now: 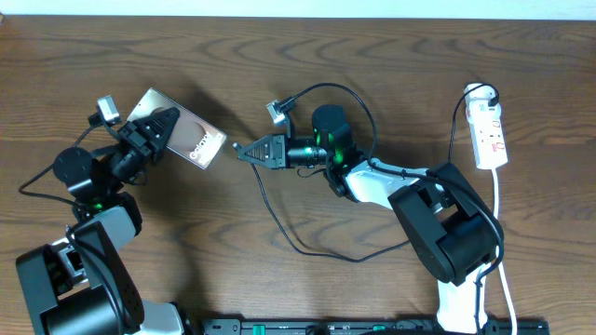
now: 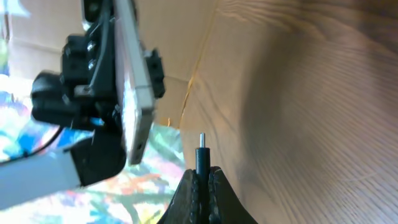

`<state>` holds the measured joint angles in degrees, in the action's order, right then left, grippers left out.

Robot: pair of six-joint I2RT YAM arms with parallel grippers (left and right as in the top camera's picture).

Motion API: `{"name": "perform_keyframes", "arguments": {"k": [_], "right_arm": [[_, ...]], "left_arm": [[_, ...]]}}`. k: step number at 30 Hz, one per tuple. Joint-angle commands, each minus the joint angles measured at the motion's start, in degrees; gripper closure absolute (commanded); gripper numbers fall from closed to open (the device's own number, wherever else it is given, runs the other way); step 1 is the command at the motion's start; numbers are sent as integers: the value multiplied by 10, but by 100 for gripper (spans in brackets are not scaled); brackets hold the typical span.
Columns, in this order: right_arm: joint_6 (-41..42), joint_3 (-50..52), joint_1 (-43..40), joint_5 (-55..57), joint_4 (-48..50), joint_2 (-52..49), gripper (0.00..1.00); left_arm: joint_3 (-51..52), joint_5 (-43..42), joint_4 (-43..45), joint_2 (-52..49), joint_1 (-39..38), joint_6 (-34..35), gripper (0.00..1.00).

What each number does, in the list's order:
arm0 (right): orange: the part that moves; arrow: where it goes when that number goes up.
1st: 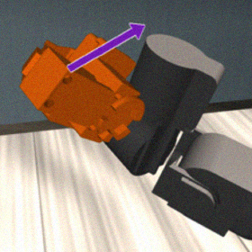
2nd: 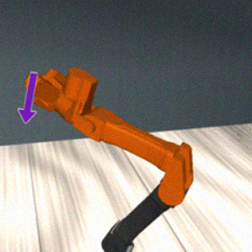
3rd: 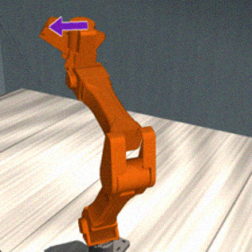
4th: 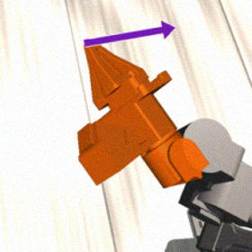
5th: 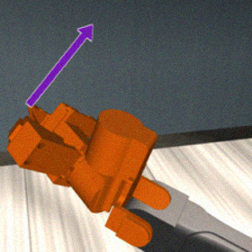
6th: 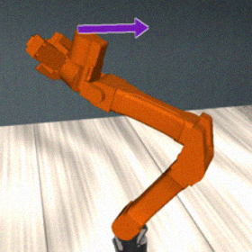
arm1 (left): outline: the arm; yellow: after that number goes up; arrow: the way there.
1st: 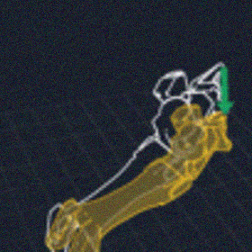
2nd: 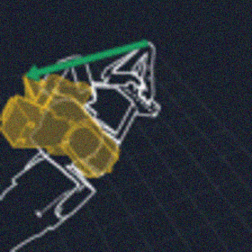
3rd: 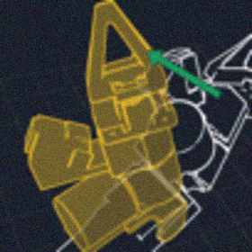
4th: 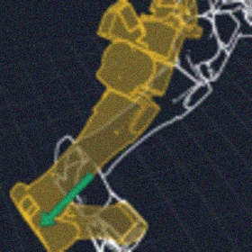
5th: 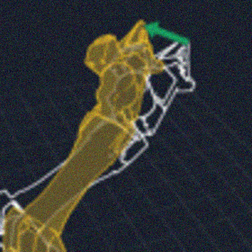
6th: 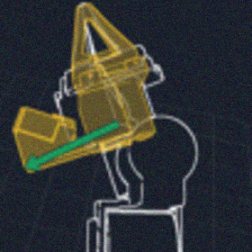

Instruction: Plug charger to phone and switch on socket

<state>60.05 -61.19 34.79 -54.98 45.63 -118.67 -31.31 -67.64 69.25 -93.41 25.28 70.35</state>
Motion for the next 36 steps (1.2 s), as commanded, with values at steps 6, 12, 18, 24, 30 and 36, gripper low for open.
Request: {"name": "perform_keyframes", "arguments": {"k": [6,12,18,24,30,36], "right_arm": [[-27,-9,7,-113,99,2,99],[-16,-9,13,-109,111,2,99],[-5,-9,13,-103,107,2,99],[-6,-9,8,-103,85,2,99],[-82,-9,-11,-90,-57,2,99],[-196,-9,-31,-16,-238,2,99]], "left_arm": [[0,-17,7,7,3,3,93],[0,-17,7,7,3,3,93],[0,-17,7,7,3,3,92],[0,-18,7,7,6,3,92],[0,-32,7,7,22,3,93],[0,-59,7,7,45,3,93]]}}
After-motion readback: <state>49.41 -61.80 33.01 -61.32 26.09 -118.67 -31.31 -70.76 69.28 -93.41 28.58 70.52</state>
